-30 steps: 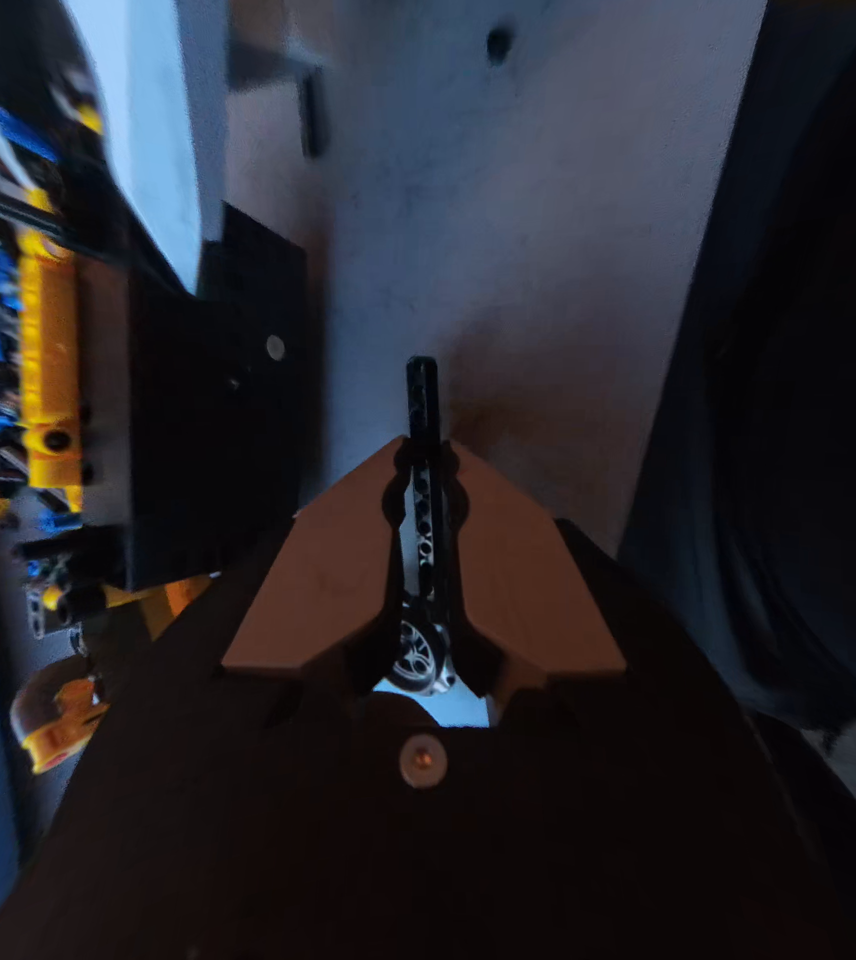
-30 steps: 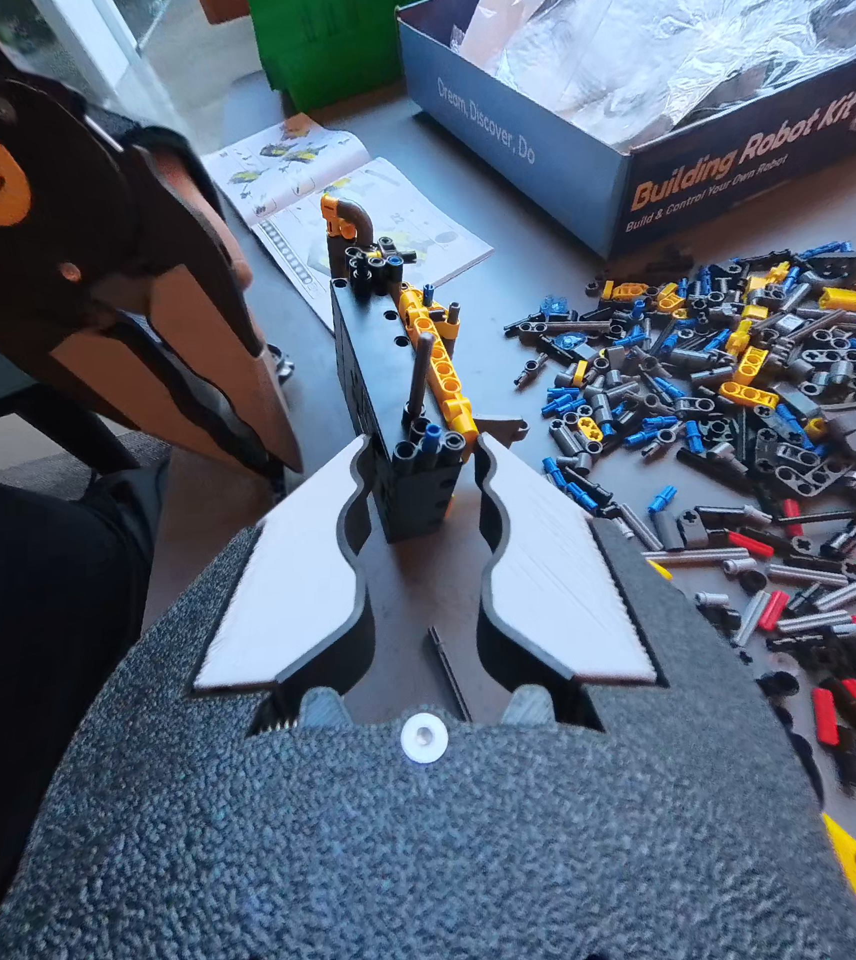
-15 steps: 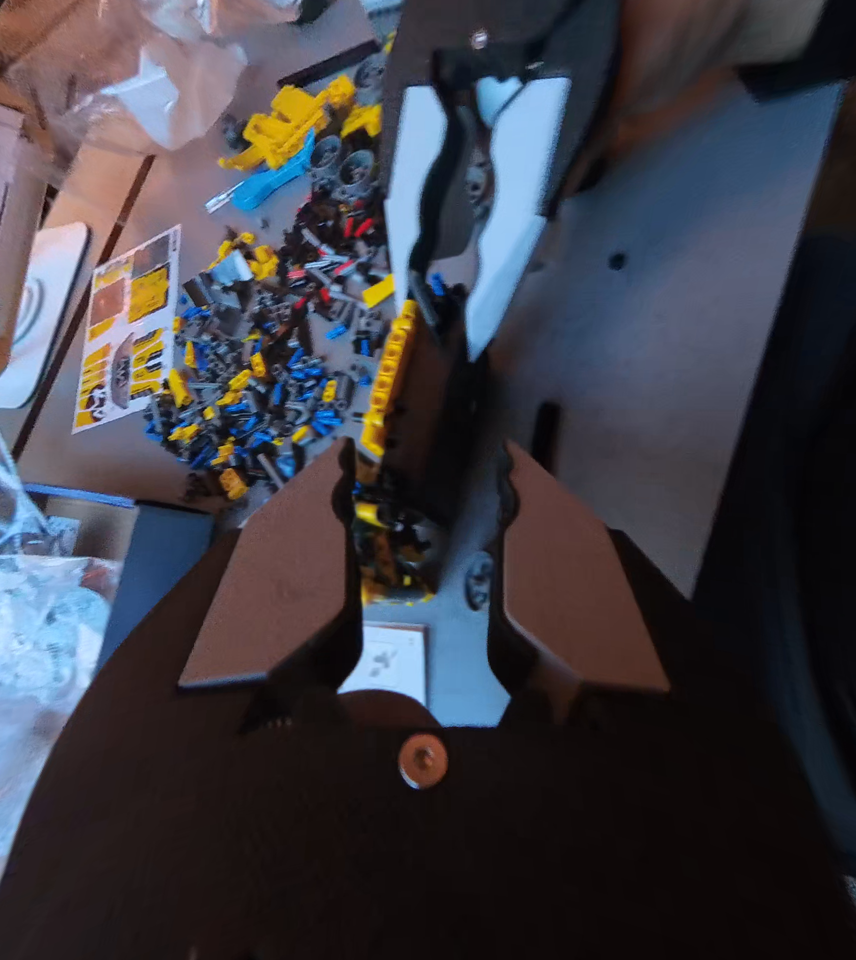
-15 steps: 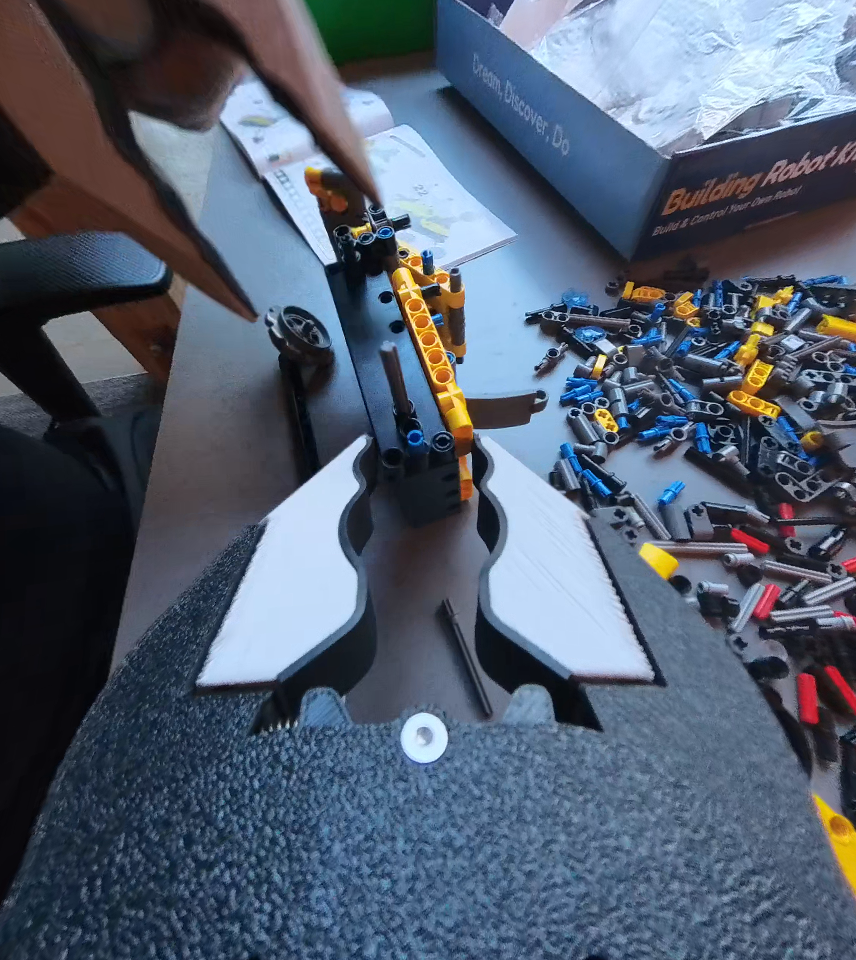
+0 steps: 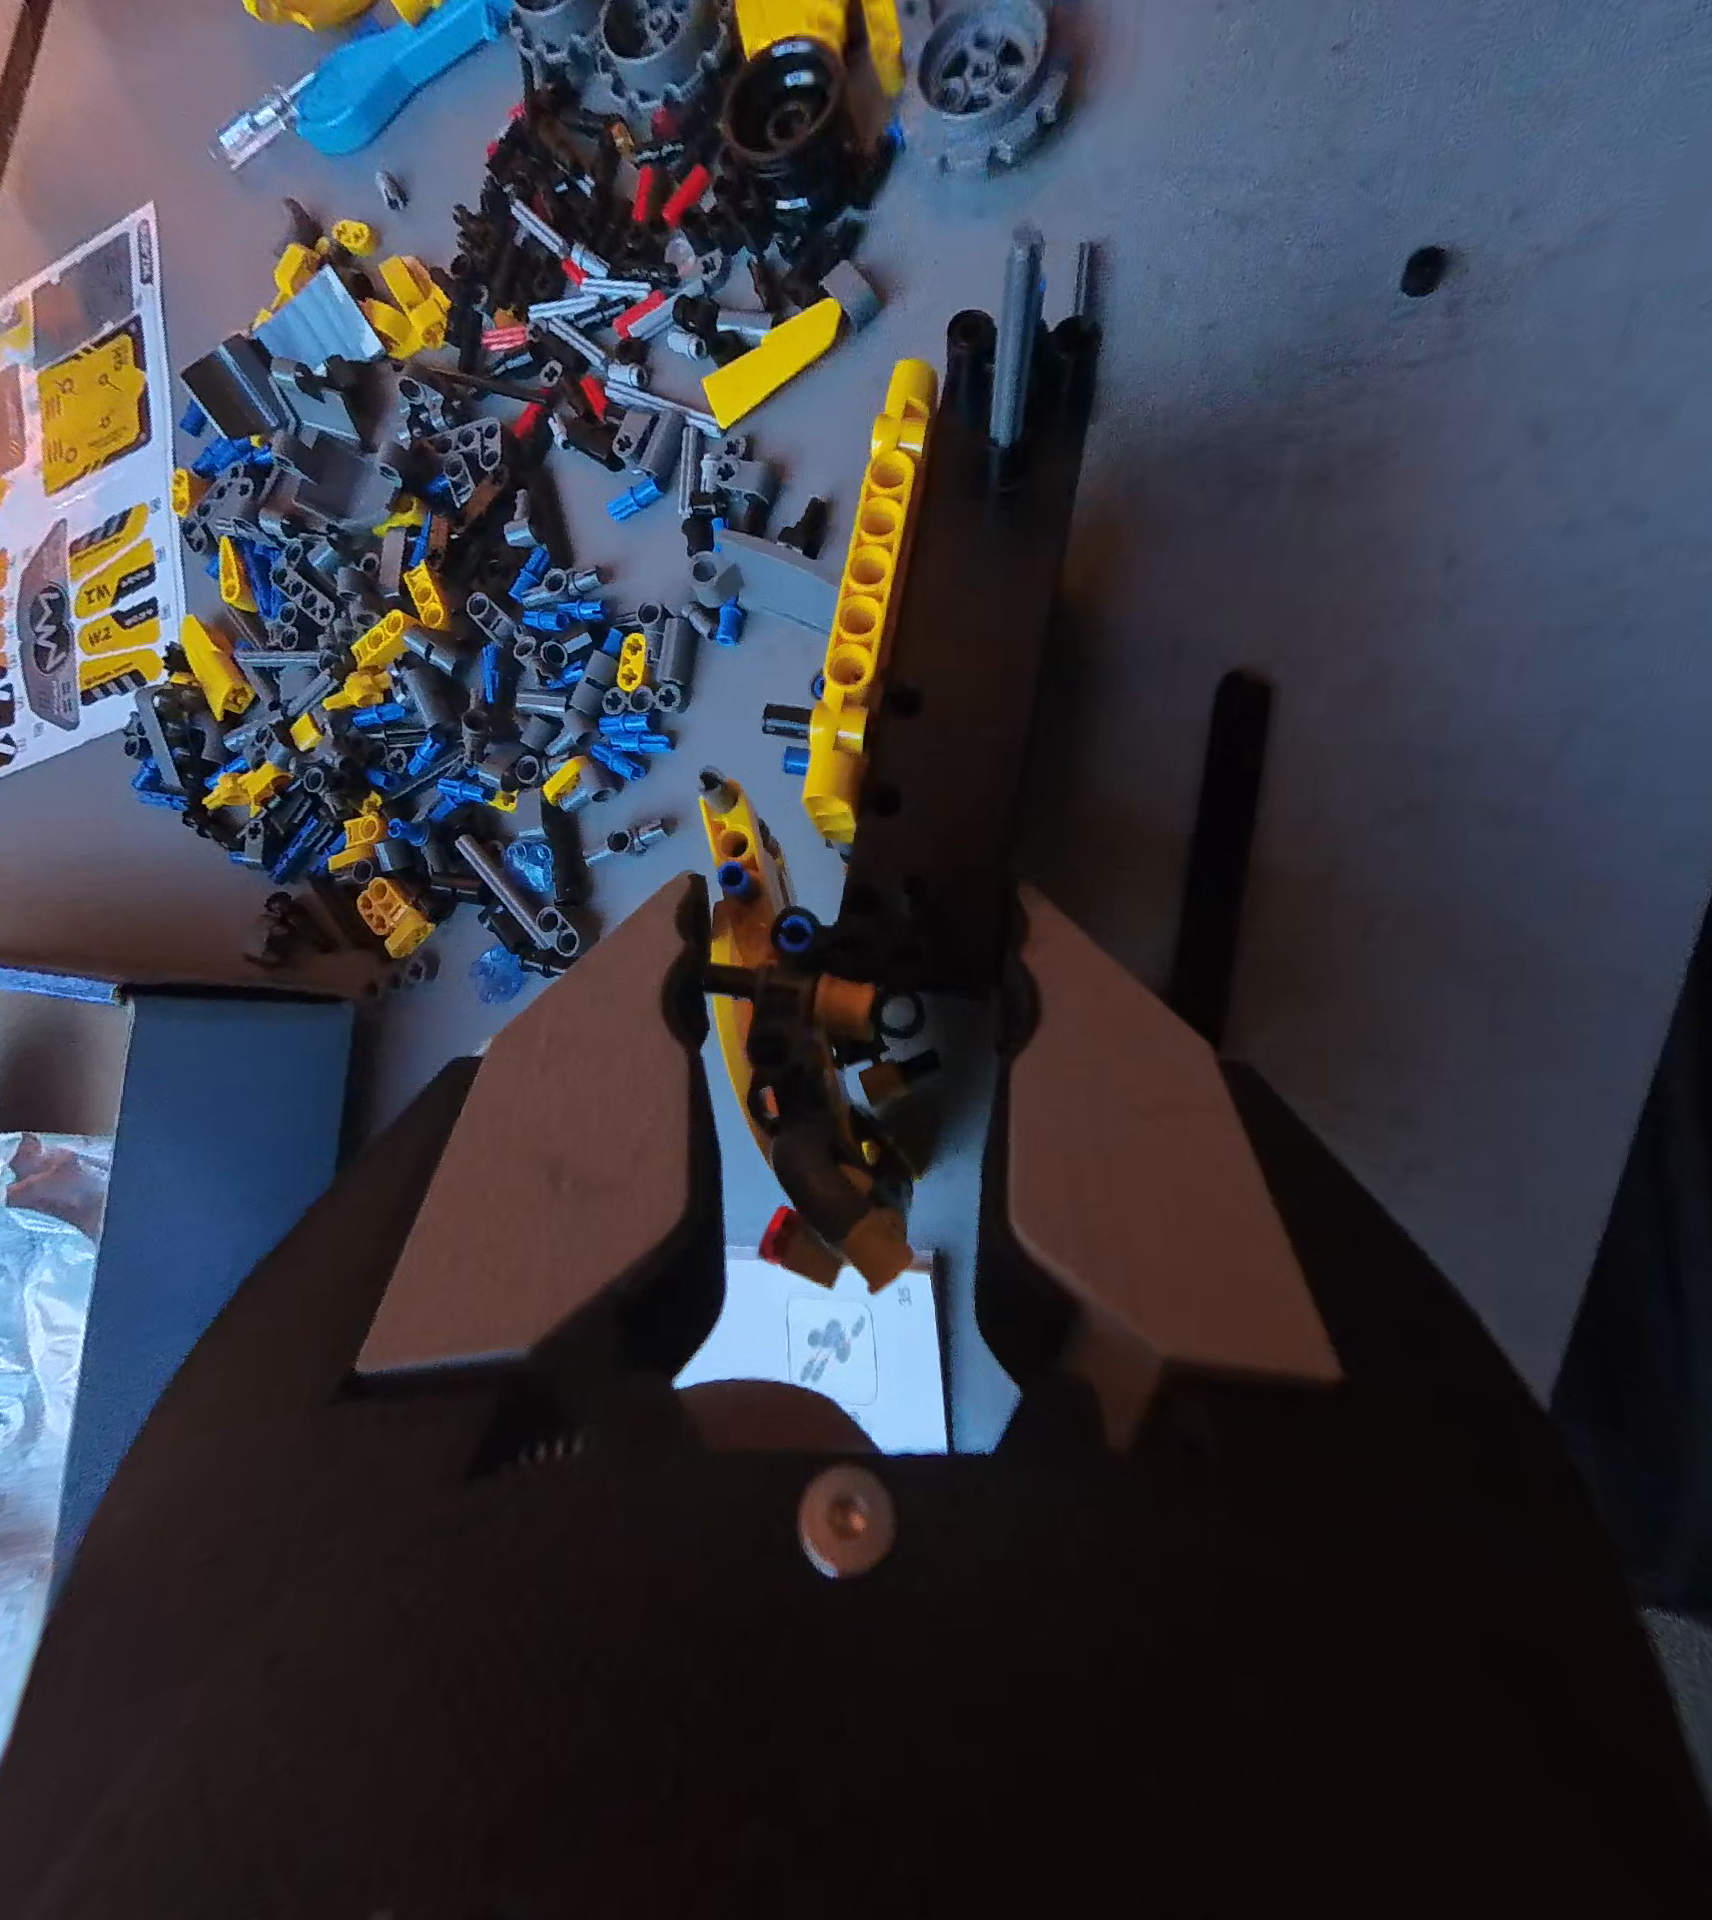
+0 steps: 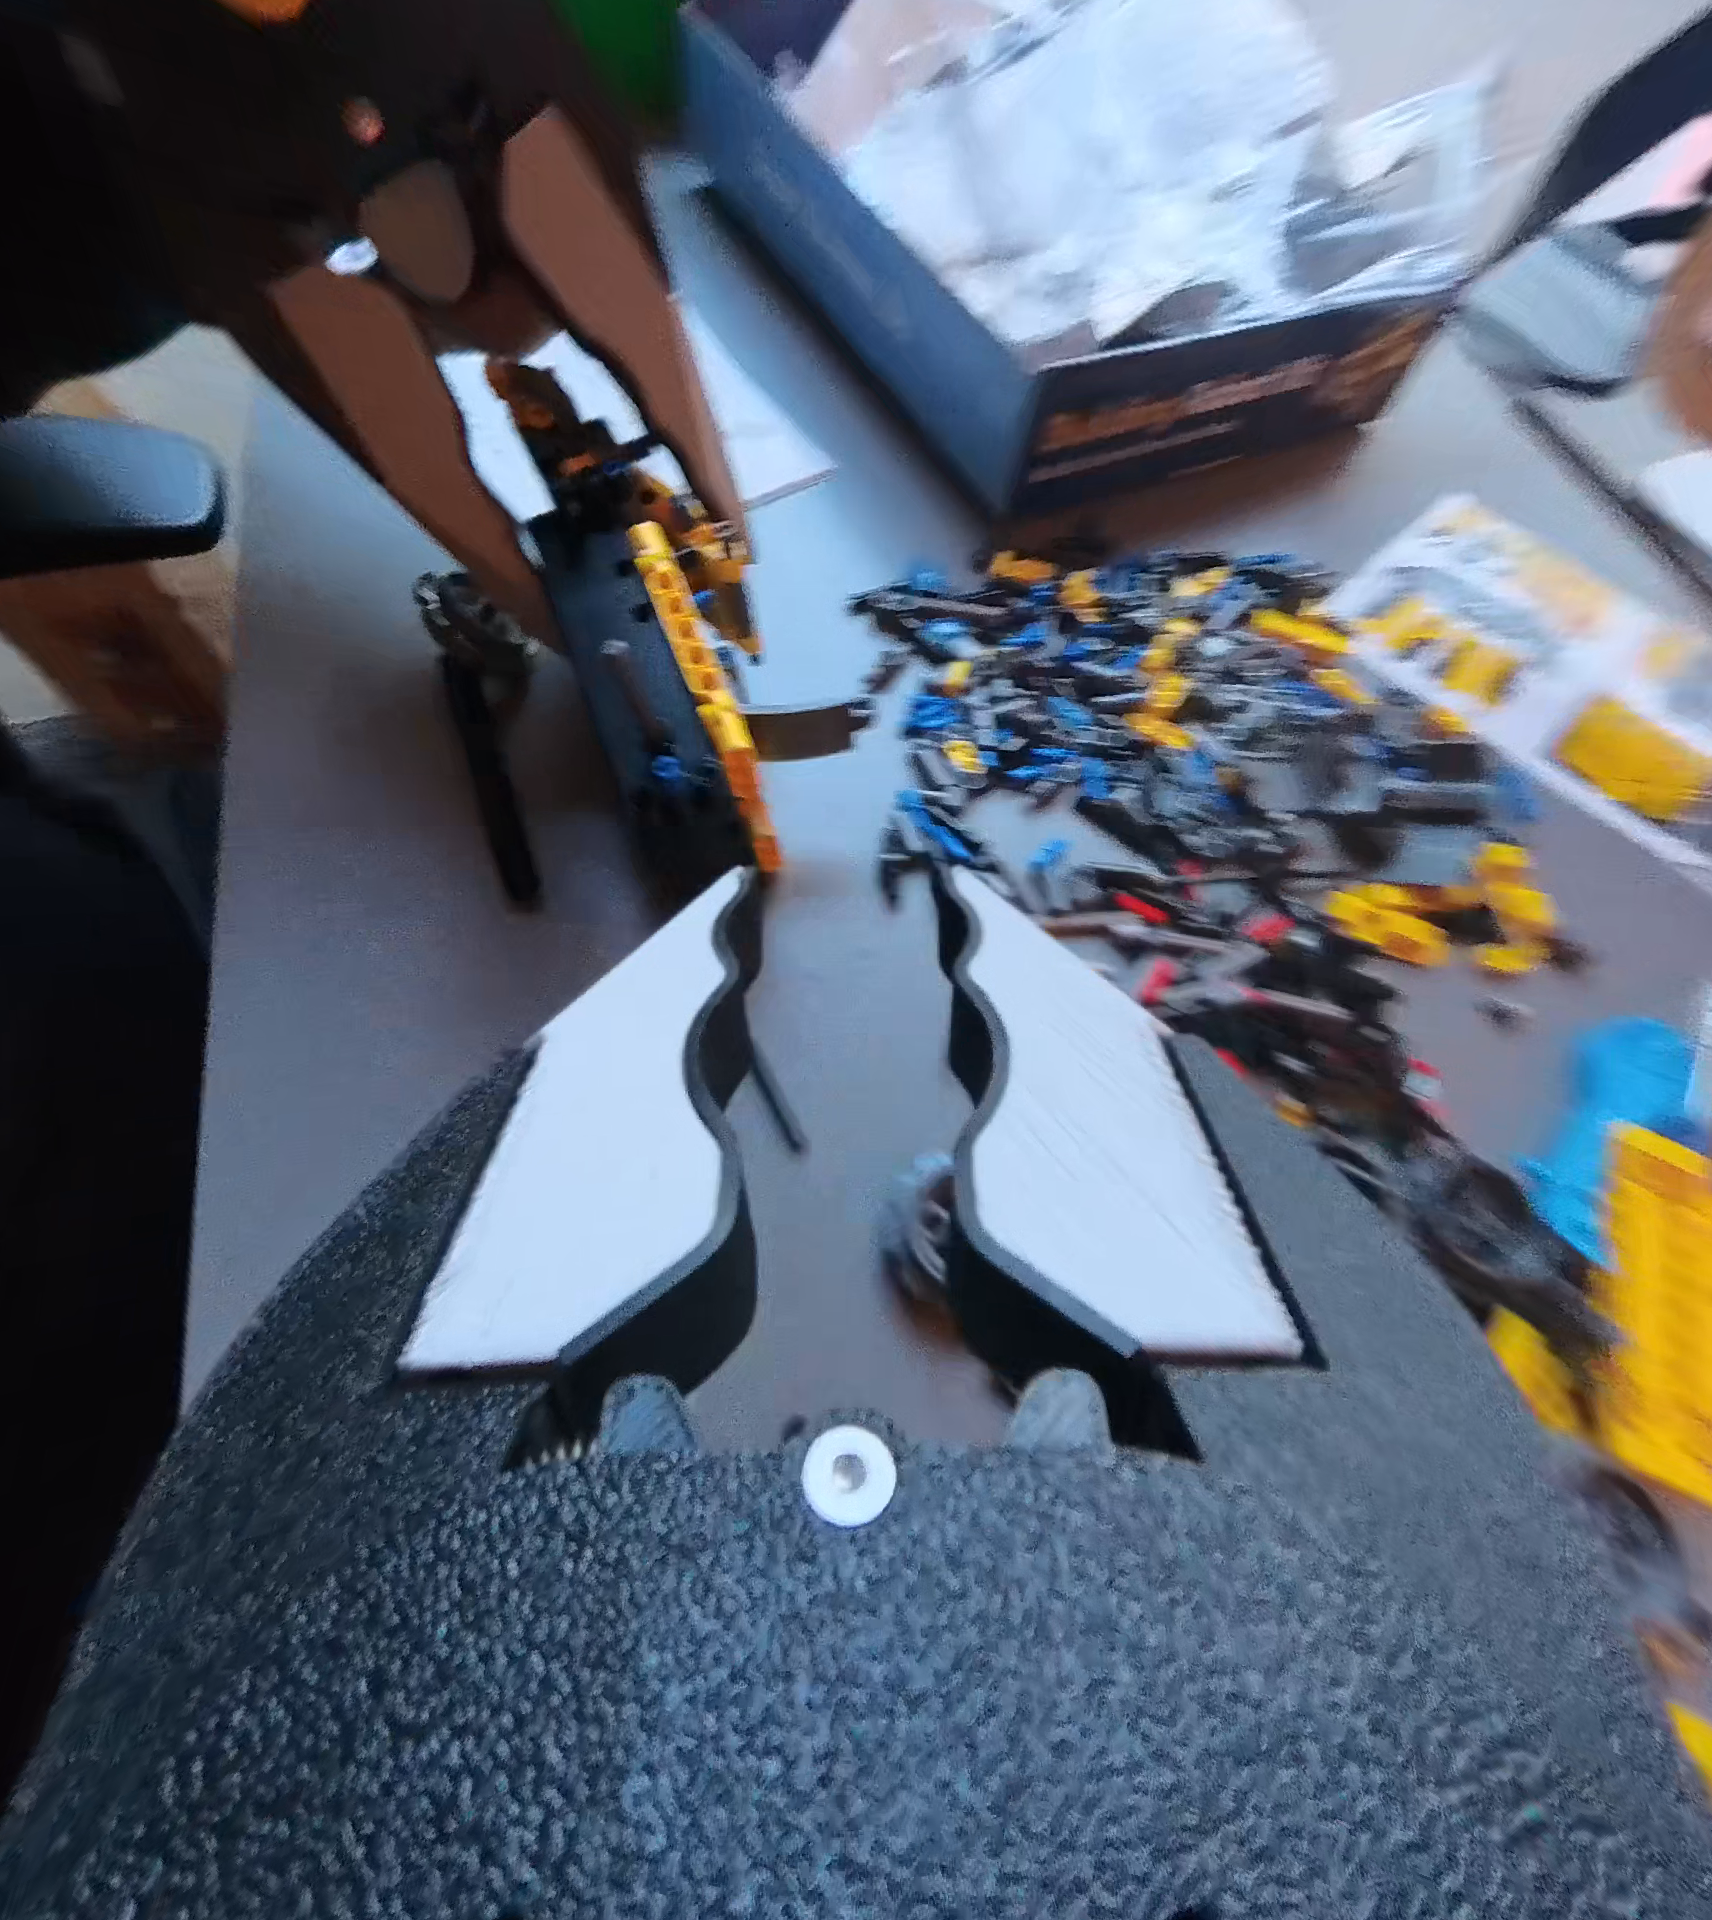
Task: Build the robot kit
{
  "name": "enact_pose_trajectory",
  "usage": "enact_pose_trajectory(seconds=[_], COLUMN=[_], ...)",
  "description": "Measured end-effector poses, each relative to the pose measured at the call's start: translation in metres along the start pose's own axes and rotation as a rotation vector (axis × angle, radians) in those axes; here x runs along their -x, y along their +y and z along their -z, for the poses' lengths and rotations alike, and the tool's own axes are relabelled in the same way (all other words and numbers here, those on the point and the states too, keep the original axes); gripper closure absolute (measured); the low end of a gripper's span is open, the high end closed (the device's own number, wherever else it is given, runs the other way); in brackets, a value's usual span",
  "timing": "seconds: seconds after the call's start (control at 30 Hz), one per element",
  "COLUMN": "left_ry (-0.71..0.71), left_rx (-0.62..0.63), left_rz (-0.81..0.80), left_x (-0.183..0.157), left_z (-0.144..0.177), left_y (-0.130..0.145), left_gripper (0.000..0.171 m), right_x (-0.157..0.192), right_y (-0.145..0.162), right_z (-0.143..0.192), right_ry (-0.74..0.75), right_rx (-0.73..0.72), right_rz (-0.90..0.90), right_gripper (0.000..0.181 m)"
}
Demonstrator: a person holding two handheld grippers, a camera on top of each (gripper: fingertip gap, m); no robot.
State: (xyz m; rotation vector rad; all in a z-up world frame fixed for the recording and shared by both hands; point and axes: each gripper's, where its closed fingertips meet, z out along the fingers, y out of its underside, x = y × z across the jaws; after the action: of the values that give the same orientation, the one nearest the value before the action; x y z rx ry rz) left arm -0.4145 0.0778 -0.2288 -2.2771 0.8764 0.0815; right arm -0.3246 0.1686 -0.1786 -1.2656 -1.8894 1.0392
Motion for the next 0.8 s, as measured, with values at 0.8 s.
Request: enact_pose_trajectory(seconds=[0.8], left_ry=[0.008], left_rx=[-0.141], left_rz=[0.115], left_x=[0.000], left_z=[0.026], left_y=[-0.018], left_gripper=[0.115], right_x=[0.023], right_y=[0.083], right_z=[-0.023], right_ry=[-0.166], right_rx=[0.482], right_rz=[0.047], right_gripper=[0.178])
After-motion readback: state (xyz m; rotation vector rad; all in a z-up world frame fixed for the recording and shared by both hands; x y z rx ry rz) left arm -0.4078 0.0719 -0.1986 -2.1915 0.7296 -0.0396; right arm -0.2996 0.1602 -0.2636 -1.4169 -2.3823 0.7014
